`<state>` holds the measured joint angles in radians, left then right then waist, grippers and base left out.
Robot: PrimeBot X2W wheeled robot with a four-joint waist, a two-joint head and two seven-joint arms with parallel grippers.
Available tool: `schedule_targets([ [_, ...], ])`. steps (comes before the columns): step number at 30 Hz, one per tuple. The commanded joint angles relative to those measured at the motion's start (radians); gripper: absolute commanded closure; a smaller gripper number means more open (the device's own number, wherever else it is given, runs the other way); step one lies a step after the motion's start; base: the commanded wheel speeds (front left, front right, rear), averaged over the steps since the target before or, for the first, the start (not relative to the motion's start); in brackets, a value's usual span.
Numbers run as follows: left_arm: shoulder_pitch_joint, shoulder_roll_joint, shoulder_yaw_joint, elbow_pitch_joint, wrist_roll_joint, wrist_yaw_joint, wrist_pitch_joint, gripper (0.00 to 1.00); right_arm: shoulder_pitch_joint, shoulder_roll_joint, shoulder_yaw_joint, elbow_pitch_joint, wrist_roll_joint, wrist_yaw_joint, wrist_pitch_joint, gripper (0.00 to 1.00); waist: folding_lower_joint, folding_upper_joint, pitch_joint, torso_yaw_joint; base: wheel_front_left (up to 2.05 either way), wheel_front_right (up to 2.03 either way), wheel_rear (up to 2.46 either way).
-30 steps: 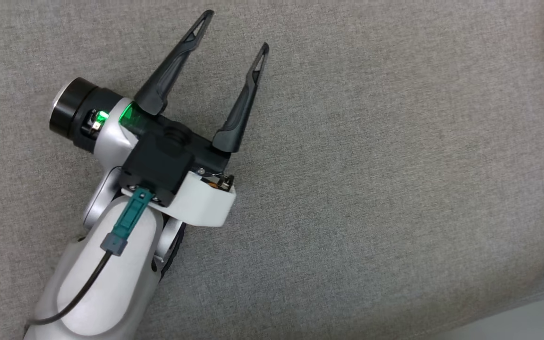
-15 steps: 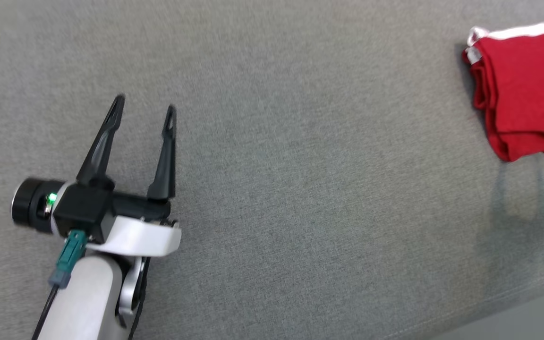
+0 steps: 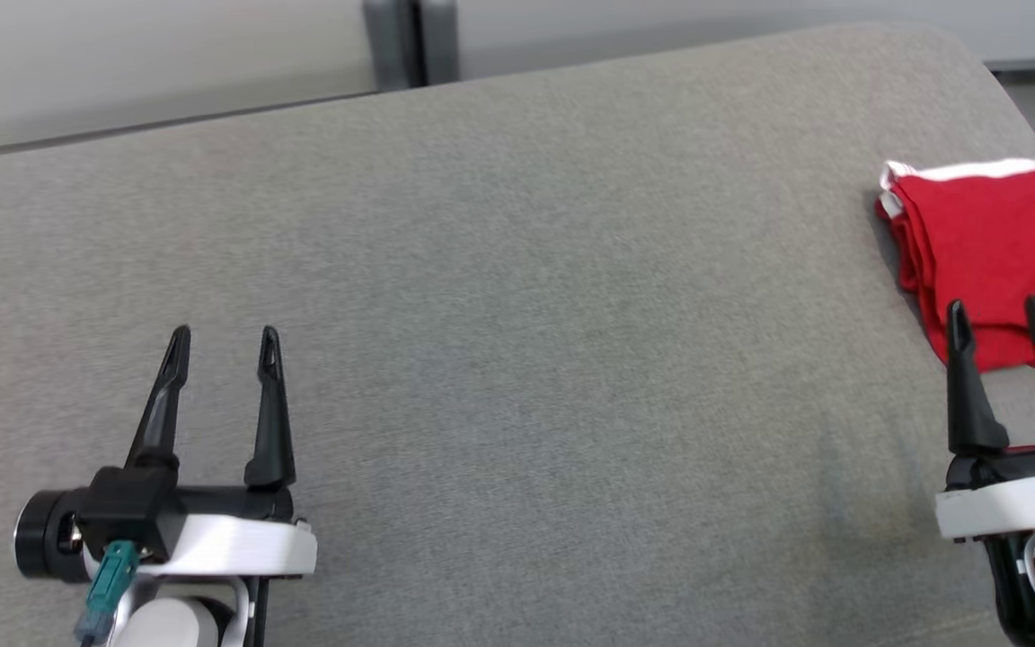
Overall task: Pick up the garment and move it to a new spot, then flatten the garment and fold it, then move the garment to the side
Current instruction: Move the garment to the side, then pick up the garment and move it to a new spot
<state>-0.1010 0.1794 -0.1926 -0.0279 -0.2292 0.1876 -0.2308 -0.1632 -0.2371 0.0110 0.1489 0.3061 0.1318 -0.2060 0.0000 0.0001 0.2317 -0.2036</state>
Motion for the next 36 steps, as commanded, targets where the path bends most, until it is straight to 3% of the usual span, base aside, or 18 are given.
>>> schedule_targets([
  [1,0.010,0.003,0.006,-0.003,-0.003,0.006,-0.005,0.00,0.009,0.001,0.001,-0.006,-0.002,-0.002,0.005,0.00,0.0000,-0.0001,-0.030,0.030,0.00,0.00,0.00],
  [8,0.095,0.012,0.017,0.006,-0.033,0.000,-0.012,0.00,0.086,0.012,0.024,-0.061,-0.012,-0.002,0.069,0.00,0.0000,-0.0001,-0.134,0.097,0.00,0.00,0.00],
  [16,0.221,0.033,0.011,0.011,-0.054,-0.007,0.014,0.00,0.208,0.030,0.033,-0.115,-0.021,-0.002,0.145,0.00,0.0000,-0.0001,-0.253,0.121,0.00,0.00,0.00],
  [29,0.285,0.072,0.028,-0.010,-0.100,-0.026,0.040,0.00,0.286,0.038,0.028,-0.188,-0.028,-0.002,0.207,0.00,0.0000,-0.0001,-0.296,0.130,0.00,0.00,0.00],
  [36,0.281,0.078,0.034,-0.022,-0.104,-0.014,0.044,0.00,0.290,0.042,0.025,-0.202,-0.022,-0.002,0.213,0.00,0.0000,-0.0001,-0.295,0.134,0.00,0.00,0.00],
])
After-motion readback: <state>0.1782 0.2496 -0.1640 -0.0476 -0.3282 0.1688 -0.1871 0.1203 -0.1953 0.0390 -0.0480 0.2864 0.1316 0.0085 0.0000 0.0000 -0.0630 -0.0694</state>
